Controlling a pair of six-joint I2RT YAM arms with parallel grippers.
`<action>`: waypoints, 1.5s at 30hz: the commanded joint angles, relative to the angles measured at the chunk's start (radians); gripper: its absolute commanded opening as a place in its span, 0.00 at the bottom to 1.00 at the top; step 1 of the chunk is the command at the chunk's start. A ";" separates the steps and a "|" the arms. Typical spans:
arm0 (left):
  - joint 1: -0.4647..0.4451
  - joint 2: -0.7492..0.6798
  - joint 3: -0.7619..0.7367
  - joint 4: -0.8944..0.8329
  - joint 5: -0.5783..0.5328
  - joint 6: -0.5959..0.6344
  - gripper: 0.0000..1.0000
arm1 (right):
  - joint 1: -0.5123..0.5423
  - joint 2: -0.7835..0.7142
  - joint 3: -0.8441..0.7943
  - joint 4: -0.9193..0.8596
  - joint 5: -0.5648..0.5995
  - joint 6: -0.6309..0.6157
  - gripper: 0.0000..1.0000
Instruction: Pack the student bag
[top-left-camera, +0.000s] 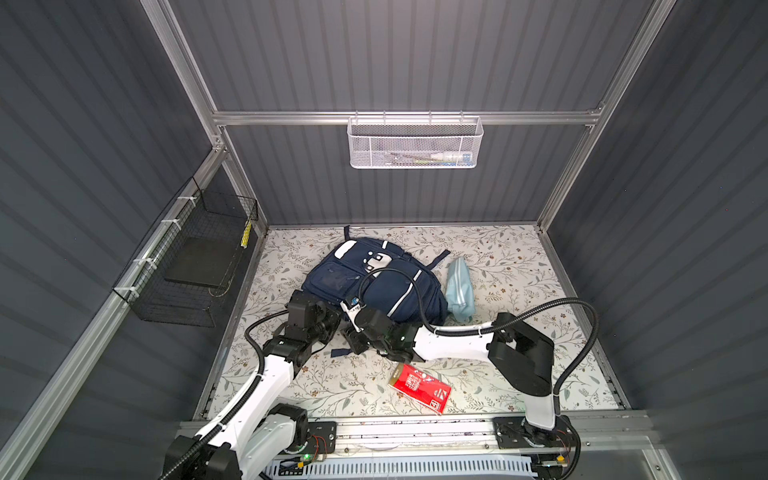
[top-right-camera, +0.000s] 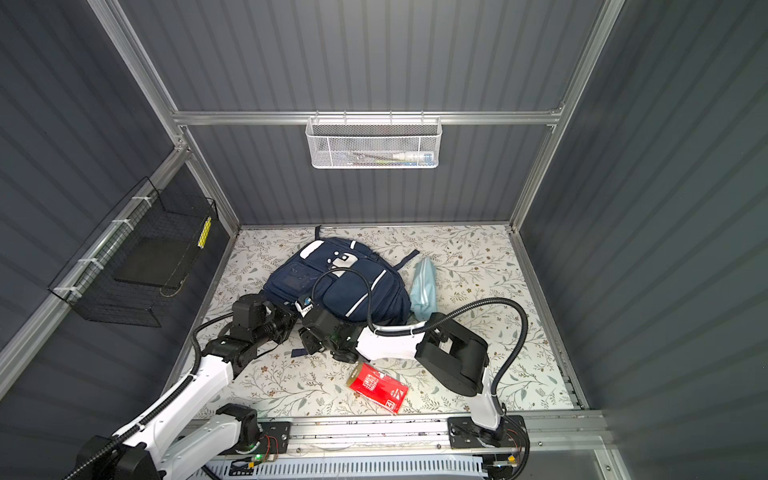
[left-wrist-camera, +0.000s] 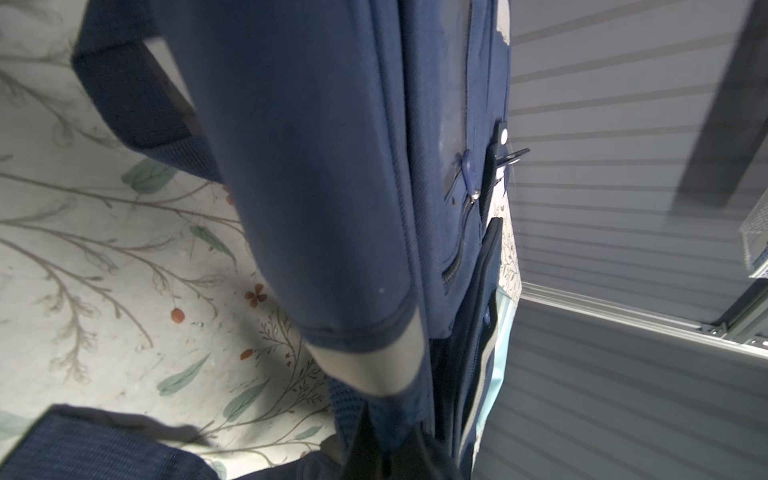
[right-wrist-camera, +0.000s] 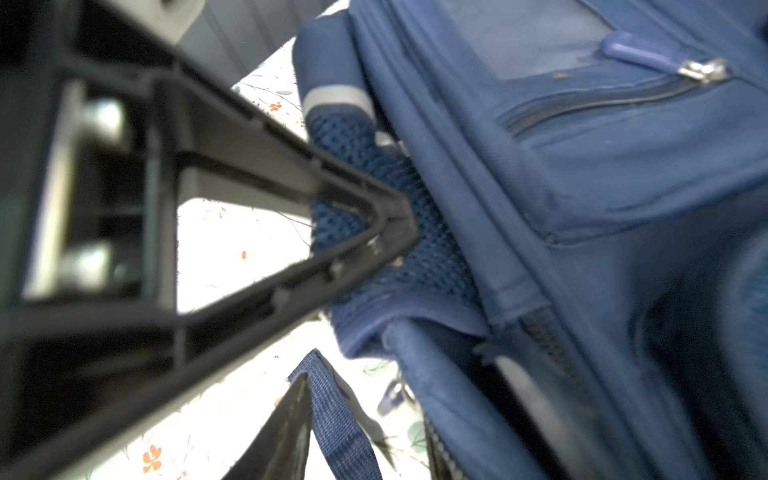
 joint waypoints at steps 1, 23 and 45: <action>-0.033 -0.034 -0.011 0.067 0.067 -0.046 0.00 | -0.030 0.039 0.079 0.001 0.090 0.003 0.48; 0.072 -0.031 -0.009 -0.018 -0.043 0.084 0.00 | -0.107 -0.266 -0.228 -0.094 -0.120 -0.036 0.07; 0.187 0.136 0.054 0.023 -0.109 0.220 0.00 | -0.441 -0.573 -0.562 -0.233 -0.363 -0.159 0.02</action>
